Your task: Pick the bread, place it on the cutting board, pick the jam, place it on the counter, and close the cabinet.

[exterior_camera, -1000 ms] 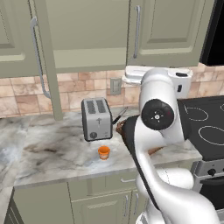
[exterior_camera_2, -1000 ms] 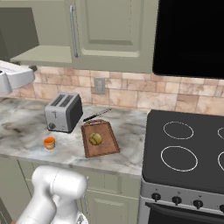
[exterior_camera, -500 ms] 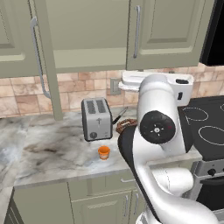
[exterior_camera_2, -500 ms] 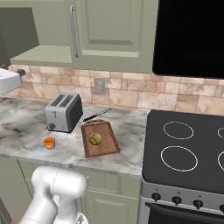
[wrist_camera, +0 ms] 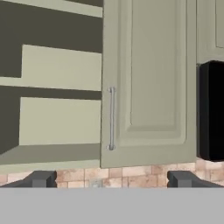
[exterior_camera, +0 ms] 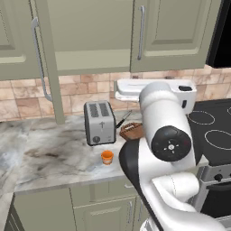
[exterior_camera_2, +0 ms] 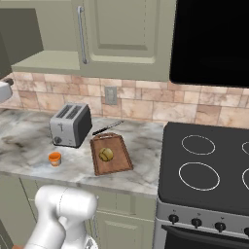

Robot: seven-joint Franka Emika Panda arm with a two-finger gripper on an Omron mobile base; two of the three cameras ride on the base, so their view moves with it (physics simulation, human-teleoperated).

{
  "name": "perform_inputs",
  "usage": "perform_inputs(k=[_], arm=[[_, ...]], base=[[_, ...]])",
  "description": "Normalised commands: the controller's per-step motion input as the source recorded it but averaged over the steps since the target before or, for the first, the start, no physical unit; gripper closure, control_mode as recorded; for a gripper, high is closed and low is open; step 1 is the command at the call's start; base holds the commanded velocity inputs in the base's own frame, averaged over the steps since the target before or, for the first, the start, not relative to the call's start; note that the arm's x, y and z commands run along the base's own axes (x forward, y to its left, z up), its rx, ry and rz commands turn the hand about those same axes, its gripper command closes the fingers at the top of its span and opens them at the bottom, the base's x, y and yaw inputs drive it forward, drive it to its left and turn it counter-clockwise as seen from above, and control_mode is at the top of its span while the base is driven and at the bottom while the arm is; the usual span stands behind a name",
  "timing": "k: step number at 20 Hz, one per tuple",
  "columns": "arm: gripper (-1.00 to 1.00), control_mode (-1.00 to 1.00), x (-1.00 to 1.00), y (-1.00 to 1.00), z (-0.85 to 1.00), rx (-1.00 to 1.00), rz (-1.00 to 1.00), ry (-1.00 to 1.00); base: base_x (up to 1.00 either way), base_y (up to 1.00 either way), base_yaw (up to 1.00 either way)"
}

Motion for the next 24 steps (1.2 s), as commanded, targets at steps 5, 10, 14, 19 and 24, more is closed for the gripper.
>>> perform_inputs(k=[5,10,14,19,24], arm=[[-1.00,-1.00,-0.08,0.37,0.00,-0.01,0.12,0.00],[-1.00,-1.00,-0.09,0.35,0.00,-0.01,0.13,0.00],[-1.00,-1.00,-0.09,0.35,-0.01,-0.02,0.13,0.00],[-1.00,-1.00,-0.06,0.31,-0.07,-0.01,0.11,0.00],[-1.00,-1.00,-0.04,0.28,-0.08,-0.01,0.10,0.00]], base=[[0.00,0.00,0.00],[0.00,0.00,0.00],[0.00,0.00,0.00],[0.00,0.00,0.00],[0.00,0.00,0.00]])
